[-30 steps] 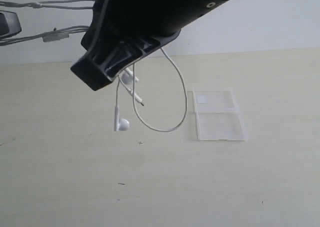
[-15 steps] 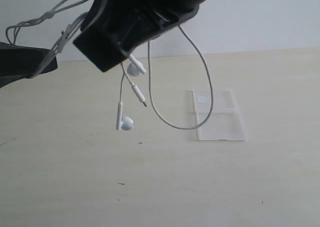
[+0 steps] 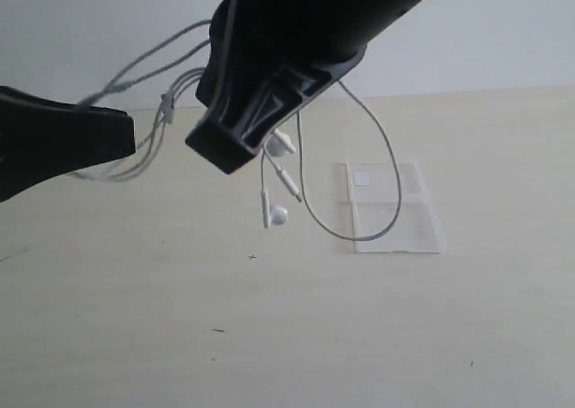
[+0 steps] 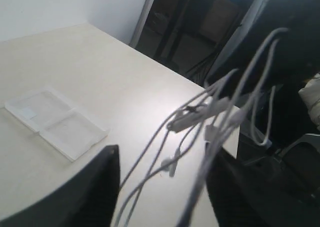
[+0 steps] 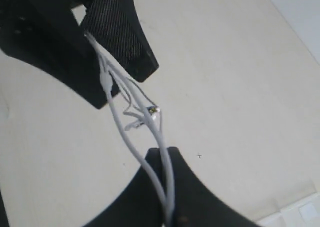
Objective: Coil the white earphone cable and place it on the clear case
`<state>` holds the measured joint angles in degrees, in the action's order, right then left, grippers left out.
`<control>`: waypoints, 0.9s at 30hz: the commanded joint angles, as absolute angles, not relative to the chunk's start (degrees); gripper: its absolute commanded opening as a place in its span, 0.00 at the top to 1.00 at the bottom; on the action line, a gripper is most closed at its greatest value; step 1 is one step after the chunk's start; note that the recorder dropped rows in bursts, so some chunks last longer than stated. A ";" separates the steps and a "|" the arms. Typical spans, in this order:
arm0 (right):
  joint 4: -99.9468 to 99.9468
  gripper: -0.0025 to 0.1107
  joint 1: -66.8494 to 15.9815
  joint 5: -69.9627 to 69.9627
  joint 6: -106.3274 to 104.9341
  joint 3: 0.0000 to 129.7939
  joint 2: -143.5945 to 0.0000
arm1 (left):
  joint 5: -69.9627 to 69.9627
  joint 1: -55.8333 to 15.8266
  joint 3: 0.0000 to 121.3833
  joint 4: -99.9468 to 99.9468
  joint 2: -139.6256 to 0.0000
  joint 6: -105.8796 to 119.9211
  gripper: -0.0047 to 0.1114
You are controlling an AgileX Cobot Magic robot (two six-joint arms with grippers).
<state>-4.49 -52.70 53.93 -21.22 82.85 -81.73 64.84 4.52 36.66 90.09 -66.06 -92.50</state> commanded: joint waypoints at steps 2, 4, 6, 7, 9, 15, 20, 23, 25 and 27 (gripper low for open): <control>4.94 0.98 -52.47 54.19 -16.43 83.18 -85.17 | 65.90 4.62 36.51 90.73 -66.22 -92.19 0.43; 8.38 0.98 -51.64 54.96 -13.82 83.18 -86.09 | 65.90 4.62 36.51 91.62 -66.22 -93.05 0.43; 12.49 0.98 -50.20 56.00 -10.89 83.18 -86.63 | 65.75 4.62 36.51 92.62 -66.22 -93.76 0.43; 14.80 0.98 -49.29 56.75 -8.74 83.18 -86.77 | 65.46 4.62 36.51 93.20 -66.22 -94.23 0.43; 17.51 0.98 -47.06 58.57 -5.50 83.18 -86.86 | 64.90 4.62 36.51 94.56 -66.22 -95.75 0.43; 18.04 0.98 -36.44 60.02 -3.28 83.18 -87.12 | 63.34 4.62 36.51 95.54 -66.22 -97.58 0.43; 17.61 0.98 -25.90 59.65 14.97 83.18 -90.54 | 59.53 4.62 36.51 95.80 -66.22 -99.60 0.60; 12.73 0.98 -22.28 58.52 16.31 83.32 -94.06 | 59.07 4.62 36.51 95.80 -66.22 -99.60 0.78; 6.46 0.98 -20.55 59.44 13.14 84.69 -97.35 | 59.07 4.62 36.51 96.07 -66.22 -99.60 0.92; -0.51 0.98 -18.97 62.66 9.81 88.15 -101.36 | 58.67 4.62 36.51 96.82 -66.44 -99.49 0.96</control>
